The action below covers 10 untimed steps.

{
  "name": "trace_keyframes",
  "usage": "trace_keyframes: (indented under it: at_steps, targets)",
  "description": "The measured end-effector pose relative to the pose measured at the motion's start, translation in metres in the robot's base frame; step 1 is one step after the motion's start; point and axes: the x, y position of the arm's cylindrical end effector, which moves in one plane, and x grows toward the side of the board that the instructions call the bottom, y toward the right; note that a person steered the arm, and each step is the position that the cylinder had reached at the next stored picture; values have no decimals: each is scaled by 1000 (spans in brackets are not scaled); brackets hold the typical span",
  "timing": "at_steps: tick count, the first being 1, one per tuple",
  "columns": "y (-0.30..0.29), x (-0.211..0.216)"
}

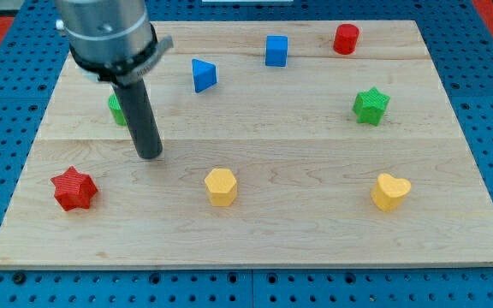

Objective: Move the green star slightly to the up

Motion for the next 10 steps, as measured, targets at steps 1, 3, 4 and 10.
trace_keyframes:
  at_steps: [1,3,4,10]
  targets:
    - [10,-9]
    - [17,-38]
    - [103,-19]
    - [362,-135]
